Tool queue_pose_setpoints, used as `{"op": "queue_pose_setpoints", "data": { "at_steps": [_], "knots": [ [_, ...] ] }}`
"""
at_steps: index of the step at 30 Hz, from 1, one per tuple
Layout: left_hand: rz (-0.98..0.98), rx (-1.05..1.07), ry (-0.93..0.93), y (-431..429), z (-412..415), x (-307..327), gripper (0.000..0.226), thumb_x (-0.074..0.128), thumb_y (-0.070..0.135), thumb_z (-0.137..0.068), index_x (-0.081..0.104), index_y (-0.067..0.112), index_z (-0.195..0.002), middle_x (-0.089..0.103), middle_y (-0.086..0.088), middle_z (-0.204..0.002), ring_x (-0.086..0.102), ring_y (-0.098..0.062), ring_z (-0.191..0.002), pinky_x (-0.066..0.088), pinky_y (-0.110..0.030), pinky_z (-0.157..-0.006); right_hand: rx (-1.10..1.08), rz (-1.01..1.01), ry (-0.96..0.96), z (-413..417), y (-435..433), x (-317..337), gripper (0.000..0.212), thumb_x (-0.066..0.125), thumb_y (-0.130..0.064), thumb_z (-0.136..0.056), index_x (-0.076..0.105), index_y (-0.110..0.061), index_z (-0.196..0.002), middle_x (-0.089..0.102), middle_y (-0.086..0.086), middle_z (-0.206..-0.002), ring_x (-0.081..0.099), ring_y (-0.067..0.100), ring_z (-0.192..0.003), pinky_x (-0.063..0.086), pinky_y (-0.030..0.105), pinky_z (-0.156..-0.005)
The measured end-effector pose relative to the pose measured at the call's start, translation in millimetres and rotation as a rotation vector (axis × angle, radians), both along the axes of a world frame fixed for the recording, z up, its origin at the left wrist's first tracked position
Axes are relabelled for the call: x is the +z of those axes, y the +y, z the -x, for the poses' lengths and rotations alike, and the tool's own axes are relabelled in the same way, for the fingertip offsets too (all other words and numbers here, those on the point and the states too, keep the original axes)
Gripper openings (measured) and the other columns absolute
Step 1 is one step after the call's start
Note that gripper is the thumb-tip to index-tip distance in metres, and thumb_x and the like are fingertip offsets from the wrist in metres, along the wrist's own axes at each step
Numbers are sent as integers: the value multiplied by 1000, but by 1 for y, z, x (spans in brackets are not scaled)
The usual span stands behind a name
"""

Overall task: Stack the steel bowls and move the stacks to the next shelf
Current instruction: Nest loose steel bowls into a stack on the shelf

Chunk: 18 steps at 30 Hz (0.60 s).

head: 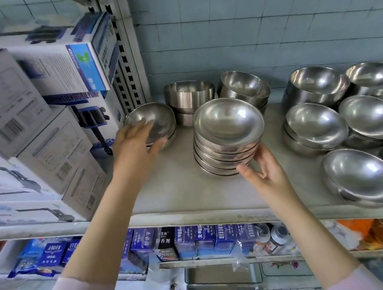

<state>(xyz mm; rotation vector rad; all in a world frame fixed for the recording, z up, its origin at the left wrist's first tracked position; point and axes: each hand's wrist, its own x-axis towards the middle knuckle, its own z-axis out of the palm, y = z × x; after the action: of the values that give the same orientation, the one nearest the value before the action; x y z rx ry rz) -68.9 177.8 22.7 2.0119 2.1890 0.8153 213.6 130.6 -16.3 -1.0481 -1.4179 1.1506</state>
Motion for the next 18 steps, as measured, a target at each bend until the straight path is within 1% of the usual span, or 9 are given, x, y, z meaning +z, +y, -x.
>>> {"op": "queue_pose_setpoints", "data": {
  "at_steps": [2,4,6,8,10,12,14,16,18],
  "knots": [
    [92,-16,44,7,2,1,38,54,45,-93,62,26,-124,62,-5,-128,46,-28,-126,30,-40,-103,-9,13,-15,1,1,-1,90,78,-37,-73,35,-19,-150,53,-5,-146,56,3,-127,50,21,-97],
    [52,-76,70,3,2,4,24,54,37,-95,71,24,-105,71,-3,-107,58,-27,-107,36,-38,-94,-20,24,-52,1,2,-3,95,80,-38,-68,35,-21,-150,55,-5,-143,60,8,-123,52,24,-97],
    [-27,-144,-14,-4,4,7,19,54,27,-96,70,17,-94,71,-4,-94,62,-29,-93,44,-38,-86,-39,34,-83,0,3,-4,97,86,-36,-67,35,-23,-149,57,-5,-141,62,10,-120,53,27,-96],
    [-98,-183,-167,-11,7,18,17,55,22,-96,70,13,-96,69,-5,-91,61,-27,-88,47,-37,-81,-61,36,-93,0,4,-4,96,88,-32,-69,37,-23,-149,60,-5,-137,63,10,-117,53,26,-93],
    [-178,-221,-240,-18,8,33,16,57,19,-95,70,11,-96,68,-6,-90,60,-24,-86,46,-34,-79,-85,36,-92,1,3,-4,95,84,-33,-67,37,-24,-149,61,-5,-136,65,9,-114,54,25,-90],
    [-297,-286,-230,-25,5,54,13,59,15,-94,71,11,-94,68,-3,-86,59,-16,-81,45,-20,-77,-116,47,-101,1,2,-4,98,85,-37,-64,38,-26,-149,62,-7,-134,65,7,-112,54,25,-90],
    [-386,-349,-229,-34,-1,76,14,59,12,-93,71,12,-100,65,4,-87,55,-4,-80,40,-7,-74,-124,67,-107,1,2,-5,100,85,-36,-62,38,-27,-149,67,-10,-126,66,7,-111,55,25,-90],
    [-446,-458,-217,-39,-13,96,16,58,13,-94,70,12,-105,61,13,-90,53,-1,-86,39,-6,-80,-131,75,-104,1,3,-5,100,86,-32,-62,38,-26,-150,70,-13,-118,67,7,-109,55,25,-90],
    [-479,-612,-140,-40,-28,108,17,57,14,-94,70,11,-105,61,17,-91,53,-5,-88,41,-13,-85,-133,74,-107,1,2,-5,97,86,-25,-66,38,-24,-150,71,-16,-115,68,5,-106,55,25,-91]
  ]
}}
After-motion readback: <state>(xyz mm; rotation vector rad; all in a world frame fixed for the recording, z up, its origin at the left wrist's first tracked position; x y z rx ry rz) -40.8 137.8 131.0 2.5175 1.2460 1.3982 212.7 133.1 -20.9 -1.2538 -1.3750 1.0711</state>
